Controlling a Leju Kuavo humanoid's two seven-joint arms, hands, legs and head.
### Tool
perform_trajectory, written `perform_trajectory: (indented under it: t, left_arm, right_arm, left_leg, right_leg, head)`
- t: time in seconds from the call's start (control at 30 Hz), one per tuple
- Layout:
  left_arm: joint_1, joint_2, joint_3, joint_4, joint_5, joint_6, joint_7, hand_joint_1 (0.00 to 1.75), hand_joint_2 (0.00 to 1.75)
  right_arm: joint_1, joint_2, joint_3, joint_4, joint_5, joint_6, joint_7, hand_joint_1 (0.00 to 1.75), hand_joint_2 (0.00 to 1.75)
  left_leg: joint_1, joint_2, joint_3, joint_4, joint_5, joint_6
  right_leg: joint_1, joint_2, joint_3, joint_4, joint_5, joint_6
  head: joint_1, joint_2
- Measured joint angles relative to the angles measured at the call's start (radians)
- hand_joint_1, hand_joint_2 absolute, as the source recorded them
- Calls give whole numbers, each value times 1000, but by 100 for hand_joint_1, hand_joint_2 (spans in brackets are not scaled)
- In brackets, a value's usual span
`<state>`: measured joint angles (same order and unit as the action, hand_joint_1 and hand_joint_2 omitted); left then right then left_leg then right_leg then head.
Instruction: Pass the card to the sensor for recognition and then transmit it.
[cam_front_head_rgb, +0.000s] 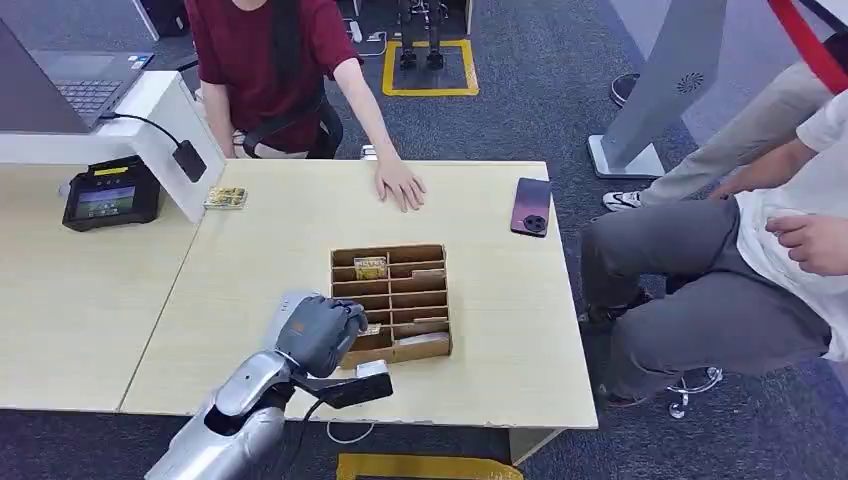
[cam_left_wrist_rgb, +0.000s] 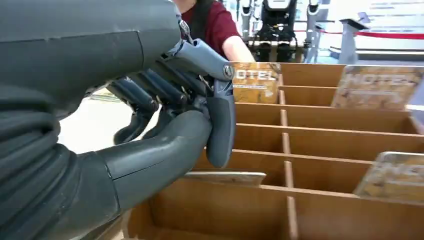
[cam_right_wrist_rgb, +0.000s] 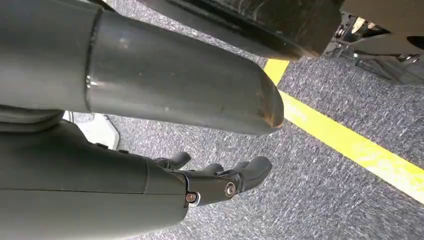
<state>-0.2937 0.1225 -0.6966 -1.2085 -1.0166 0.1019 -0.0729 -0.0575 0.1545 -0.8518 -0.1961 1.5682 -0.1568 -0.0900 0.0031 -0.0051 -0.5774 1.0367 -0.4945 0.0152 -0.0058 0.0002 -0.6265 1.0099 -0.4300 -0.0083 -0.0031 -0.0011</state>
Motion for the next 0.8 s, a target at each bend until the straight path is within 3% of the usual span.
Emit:
perform_trajectory:
  t: [0.8]
  left_arm:
    - [13,14,0,0,20,-3,-3,175,175]
  right_arm:
    - [-1,0,0,-6,-1,-2,-3,0,0]
  left_leg:
    - [0,0,0,0,0,0]
  right_leg:
    - [0,0,0,0,0,0]
  head:
    - [1,0]
